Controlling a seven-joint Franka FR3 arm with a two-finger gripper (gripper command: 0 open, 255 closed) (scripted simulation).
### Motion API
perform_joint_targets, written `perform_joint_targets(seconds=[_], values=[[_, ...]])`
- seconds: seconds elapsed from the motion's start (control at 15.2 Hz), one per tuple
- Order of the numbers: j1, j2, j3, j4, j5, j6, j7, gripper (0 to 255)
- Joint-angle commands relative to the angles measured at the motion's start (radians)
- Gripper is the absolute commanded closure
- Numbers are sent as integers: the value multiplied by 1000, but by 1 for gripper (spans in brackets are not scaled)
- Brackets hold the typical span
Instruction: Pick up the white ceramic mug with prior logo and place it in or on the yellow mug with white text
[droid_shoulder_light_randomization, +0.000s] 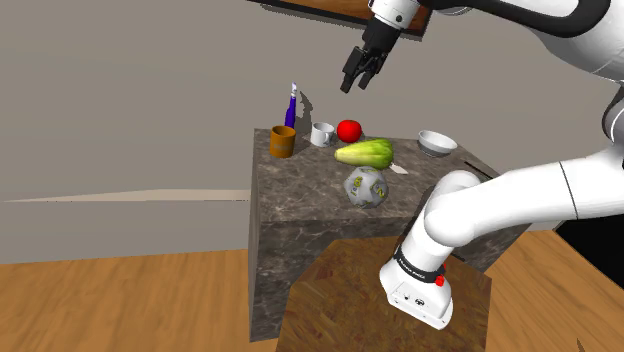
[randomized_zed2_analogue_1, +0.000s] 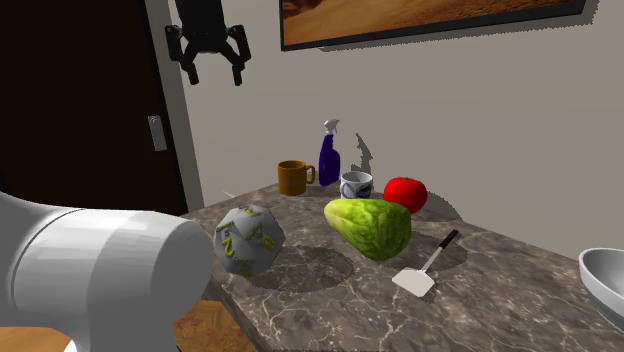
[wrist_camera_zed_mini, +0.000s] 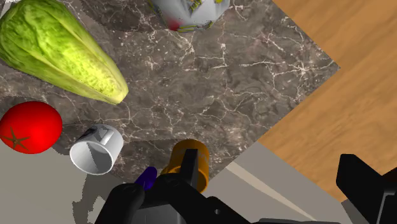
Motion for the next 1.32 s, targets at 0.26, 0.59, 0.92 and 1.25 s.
perform_joint_targets(seconds=[0.26, 0.59, 0.92, 1.25], values=[[-15, 70, -72, -21, -28, 80, -72, 0], [-27, 183, -162, -21, -50, 178, -162, 0], [-33, 321, -252, 10, -52, 270, -256, 0], [-31, 481, -340, 72, -21, 348, -362, 0]])
